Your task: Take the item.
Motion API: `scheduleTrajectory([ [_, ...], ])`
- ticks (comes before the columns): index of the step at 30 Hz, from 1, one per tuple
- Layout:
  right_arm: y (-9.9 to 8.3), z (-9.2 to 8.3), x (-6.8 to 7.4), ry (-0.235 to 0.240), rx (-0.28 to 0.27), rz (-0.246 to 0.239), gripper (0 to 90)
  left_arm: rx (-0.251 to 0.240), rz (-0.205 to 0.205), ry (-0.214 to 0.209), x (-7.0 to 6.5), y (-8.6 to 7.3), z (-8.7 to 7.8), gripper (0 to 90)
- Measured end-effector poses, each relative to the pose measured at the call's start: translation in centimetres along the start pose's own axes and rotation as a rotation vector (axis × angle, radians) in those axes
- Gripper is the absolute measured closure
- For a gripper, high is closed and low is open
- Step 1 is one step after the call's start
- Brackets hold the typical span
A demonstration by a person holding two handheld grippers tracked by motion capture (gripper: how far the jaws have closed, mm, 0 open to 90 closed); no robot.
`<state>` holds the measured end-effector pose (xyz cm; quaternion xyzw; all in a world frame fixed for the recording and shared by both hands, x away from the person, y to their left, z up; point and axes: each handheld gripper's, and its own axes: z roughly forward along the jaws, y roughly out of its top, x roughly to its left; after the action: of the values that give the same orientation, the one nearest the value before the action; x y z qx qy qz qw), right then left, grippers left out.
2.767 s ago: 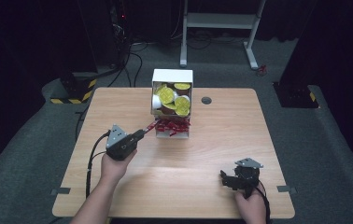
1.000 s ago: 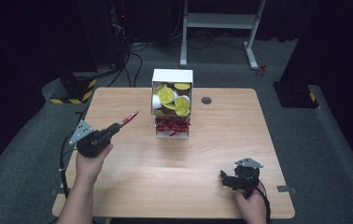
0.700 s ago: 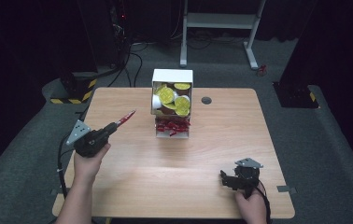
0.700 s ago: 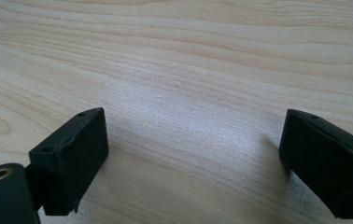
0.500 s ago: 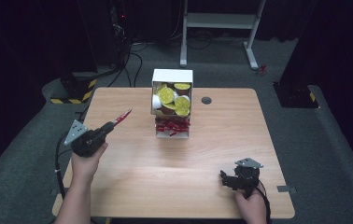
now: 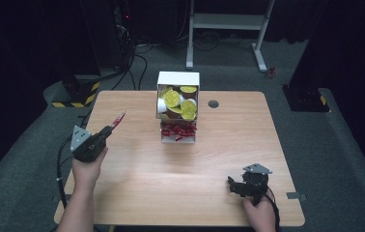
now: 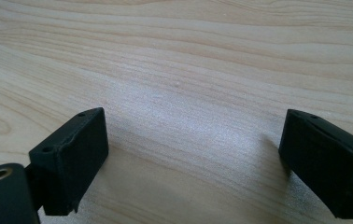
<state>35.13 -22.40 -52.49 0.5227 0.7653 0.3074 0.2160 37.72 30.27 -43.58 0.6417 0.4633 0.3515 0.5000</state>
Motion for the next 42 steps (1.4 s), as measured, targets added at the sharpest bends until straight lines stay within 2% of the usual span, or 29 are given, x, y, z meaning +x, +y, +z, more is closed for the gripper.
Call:
scheduleTrajectory([
  [4,0.0,0.0,0.0,0.000,0.000,0.000,8.1,0.014,0.000,0.019,0.1,-0.8,0.7,86.4],
  [14,0.0,0.0,0.0,0.000,0.000,0.000,8.1,0.053,0.003,0.023,0.4,-2.1,1.8,86.3],
  [17,0.0,0.0,0.0,0.000,0.000,0.000,8.1,0.080,0.012,0.018,0.2,-2.5,2.5,86.2],
  [22,0.0,0.0,0.0,0.000,0.000,0.000,8.0,0.100,0.027,0.012,-0.2,-3.0,3.3,86.2],
  [28,0.0,0.0,0.0,0.000,0.000,0.000,8.1,0.120,0.026,-0.002,-0.5,-3.5,4.2,86.0],
  [33,0.0,0.0,0.0,0.000,0.000,0.000,8.1,0.152,0.045,-0.014,-0.8,-4.1,5.1,86.0],
  [42,0.0,0.0,0.0,0.000,0.000,0.000,8.1,0.185,0.041,-0.036,-1.0,-4.8,6.0,85.3],
])
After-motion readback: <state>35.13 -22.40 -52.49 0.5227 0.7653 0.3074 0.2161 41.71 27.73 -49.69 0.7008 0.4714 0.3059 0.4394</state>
